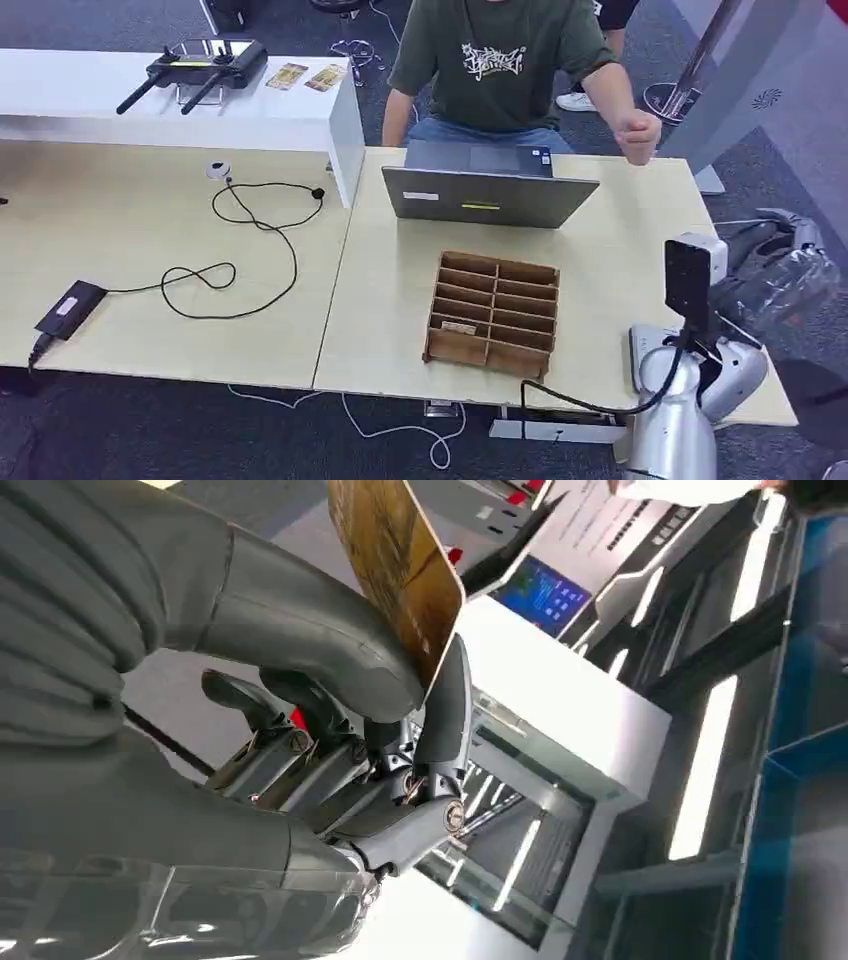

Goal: Pass the card to the sensor for recognition and then transmit it.

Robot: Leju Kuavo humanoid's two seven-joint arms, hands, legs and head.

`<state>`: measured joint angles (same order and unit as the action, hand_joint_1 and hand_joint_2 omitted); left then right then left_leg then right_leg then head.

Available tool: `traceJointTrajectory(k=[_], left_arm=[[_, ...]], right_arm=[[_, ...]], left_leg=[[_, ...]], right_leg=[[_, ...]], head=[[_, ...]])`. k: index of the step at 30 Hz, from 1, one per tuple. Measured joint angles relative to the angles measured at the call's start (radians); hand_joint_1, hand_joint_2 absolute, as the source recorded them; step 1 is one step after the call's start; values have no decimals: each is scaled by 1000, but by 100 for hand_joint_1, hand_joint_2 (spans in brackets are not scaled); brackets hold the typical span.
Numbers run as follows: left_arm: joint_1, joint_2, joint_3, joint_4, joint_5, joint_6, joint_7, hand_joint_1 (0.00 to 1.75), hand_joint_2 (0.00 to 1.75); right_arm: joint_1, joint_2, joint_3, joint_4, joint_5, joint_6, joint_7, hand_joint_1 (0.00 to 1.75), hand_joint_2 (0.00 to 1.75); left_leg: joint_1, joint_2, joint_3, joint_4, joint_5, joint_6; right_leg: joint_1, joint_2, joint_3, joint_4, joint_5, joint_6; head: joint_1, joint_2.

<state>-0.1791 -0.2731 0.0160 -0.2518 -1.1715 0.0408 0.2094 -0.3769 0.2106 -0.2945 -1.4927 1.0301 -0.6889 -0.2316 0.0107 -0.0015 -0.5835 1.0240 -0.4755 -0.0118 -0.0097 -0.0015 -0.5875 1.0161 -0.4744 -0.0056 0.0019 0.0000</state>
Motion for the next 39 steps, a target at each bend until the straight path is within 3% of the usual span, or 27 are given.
traceJointTrajectory(k=[15,22,39], left_arm=[[-4,-1,-3,0,10,-10,-1,0,0],[-5,-2,-4,0,13,-1,3,0,0],[-12,-8,-32,0,-13,-18,13,0,0]], right_arm=[[-231,0,69,239,259,0,76,175,175],[-321,0,92,359,314,0,117,175,175],[-480,-13,169,610,503,-1,347,175,175]], left_leg=[[0,0,0,0,1,0],[0,0,0,0,1,0],[0,0,0,0,1,0]], right_leg=[[0,0,0,0,1,0],[0,0,0,1,1,0],[0,0,0,1,1,0]], head=[[0,0],[0,0],[0,0]])
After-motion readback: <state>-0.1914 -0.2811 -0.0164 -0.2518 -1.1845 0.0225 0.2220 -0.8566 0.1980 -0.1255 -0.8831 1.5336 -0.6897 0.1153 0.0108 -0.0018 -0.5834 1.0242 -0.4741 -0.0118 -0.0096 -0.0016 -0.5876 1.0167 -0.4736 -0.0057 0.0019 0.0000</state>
